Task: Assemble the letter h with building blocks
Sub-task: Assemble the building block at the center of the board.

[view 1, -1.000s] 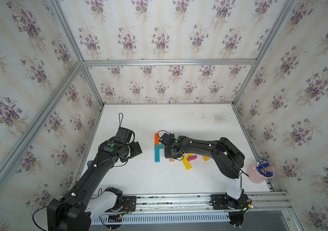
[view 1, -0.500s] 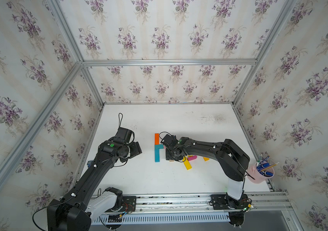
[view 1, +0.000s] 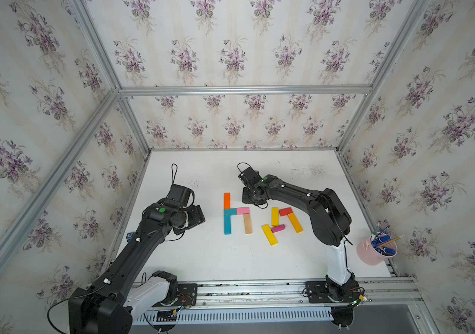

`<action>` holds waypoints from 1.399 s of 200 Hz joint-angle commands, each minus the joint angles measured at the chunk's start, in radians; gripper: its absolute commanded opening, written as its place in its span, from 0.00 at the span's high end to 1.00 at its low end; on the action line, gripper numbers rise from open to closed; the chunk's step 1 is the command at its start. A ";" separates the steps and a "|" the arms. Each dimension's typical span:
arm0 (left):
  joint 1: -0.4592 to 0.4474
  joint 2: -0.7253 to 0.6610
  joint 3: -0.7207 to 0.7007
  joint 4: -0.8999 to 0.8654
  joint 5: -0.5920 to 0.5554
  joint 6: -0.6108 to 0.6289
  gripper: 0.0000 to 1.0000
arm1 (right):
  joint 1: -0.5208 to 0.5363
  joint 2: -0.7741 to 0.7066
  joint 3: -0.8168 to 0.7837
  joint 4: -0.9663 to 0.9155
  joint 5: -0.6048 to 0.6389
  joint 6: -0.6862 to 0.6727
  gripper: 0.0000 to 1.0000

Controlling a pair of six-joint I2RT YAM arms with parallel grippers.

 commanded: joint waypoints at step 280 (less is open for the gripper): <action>0.003 0.042 -0.028 0.058 0.007 0.018 0.24 | 0.007 0.037 -0.047 0.007 -0.007 -0.073 0.51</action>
